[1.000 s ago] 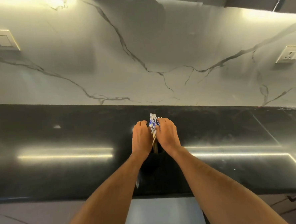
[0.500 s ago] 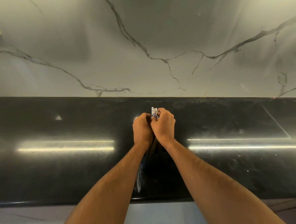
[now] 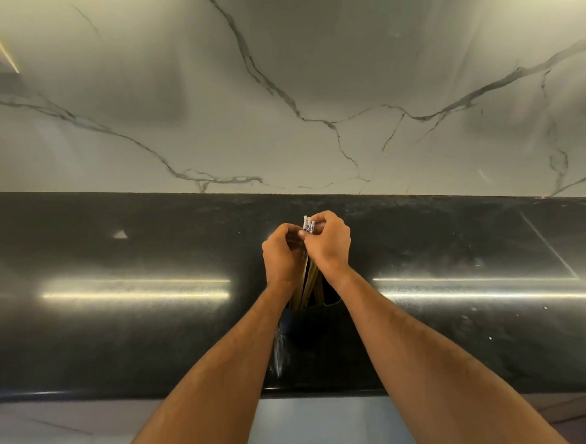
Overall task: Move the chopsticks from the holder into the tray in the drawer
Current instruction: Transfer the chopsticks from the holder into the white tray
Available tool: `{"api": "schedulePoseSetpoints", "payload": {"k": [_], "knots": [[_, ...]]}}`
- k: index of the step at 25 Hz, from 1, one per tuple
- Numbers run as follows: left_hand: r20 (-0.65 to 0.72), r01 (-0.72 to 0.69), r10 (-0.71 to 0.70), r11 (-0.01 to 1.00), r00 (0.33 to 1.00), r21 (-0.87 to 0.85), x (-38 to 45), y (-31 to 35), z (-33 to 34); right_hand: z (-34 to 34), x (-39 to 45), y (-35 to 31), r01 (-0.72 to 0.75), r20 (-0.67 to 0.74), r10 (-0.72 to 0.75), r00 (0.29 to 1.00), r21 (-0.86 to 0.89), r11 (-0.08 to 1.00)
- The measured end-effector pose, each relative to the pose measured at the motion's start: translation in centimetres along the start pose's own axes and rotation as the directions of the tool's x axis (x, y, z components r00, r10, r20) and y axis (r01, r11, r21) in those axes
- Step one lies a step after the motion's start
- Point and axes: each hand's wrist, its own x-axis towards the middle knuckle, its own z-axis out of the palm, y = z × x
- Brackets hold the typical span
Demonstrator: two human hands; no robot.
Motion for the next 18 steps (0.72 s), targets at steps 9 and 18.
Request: {"api": "schedulePoseSetpoints", "payload": {"k": [9,18], "knots": [[0.128,0.04,-0.036,0.999,0.991,-0.024,-1.0,0.6,-1.3,-1.3,-0.4,-0.6,-0.127,0.033,0.124,0.992,0.14,0.982],[0.305,-0.022,0.045,0.997,0.951,-0.078,-2.7,5.4,-2.0,-5.9,-2.3,-4.3,0.081,-0.099,-0.05,0.994,0.347,0.934]]}}
